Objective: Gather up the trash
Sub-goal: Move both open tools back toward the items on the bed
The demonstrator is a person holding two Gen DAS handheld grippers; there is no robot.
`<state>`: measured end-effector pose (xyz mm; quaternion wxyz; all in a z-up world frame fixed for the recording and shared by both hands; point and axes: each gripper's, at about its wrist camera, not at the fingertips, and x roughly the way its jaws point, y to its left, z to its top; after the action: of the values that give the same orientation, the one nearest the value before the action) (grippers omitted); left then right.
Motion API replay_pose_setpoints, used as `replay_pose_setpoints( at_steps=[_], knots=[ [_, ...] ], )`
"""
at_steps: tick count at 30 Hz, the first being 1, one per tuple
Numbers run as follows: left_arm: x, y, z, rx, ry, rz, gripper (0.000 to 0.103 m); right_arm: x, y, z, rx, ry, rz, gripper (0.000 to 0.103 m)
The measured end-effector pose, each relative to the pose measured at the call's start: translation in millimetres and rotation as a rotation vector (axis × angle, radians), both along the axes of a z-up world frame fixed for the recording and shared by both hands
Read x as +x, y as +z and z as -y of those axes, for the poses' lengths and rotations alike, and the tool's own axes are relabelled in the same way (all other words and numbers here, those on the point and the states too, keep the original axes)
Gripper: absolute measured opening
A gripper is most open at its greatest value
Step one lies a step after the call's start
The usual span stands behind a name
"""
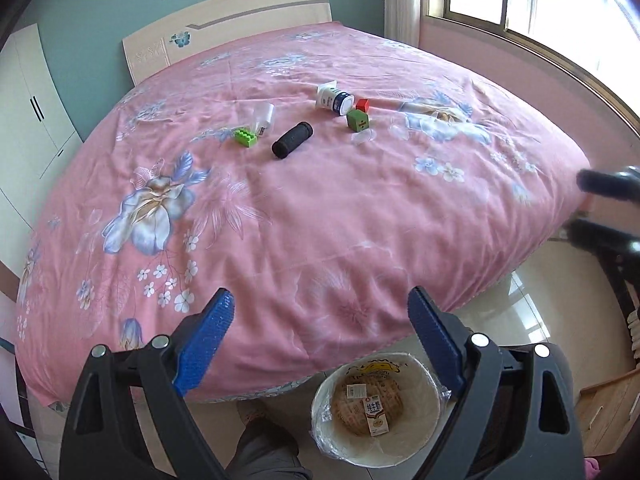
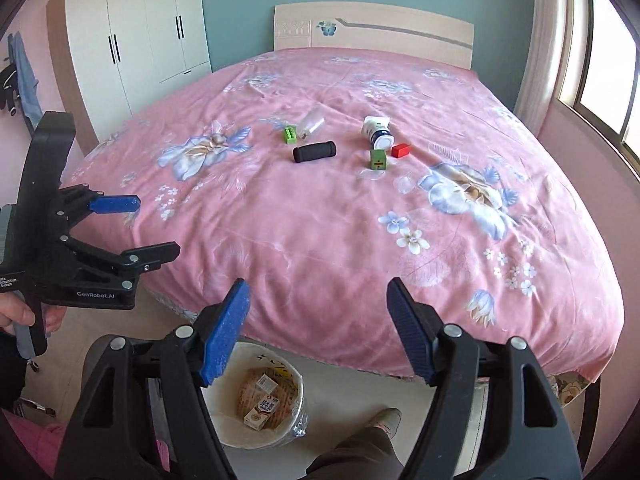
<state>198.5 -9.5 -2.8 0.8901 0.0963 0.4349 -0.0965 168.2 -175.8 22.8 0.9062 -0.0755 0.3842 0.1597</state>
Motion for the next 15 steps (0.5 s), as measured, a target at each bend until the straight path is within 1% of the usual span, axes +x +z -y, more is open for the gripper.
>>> replay_pose_setpoints(
  at_steps=[4,7,15],
  knots=[
    [20.0,7.2,2.4,0.013,-0.006,0.016,0.09,17.9,9.0,-1.9,0.001,-0.007,0.03,0.071],
    [36.6,7.5,6.0,0.02,-0.02,0.017,0.09,35.7,12.4,-3.0,0.005,-0.008,0.045,0.071],
    [90.5,-9.4,11.2,0.016,-0.031,-0.018,0.09,94.8,-0.1,-6.7,0.006,-0.02,0.033,0.072]
  ],
)
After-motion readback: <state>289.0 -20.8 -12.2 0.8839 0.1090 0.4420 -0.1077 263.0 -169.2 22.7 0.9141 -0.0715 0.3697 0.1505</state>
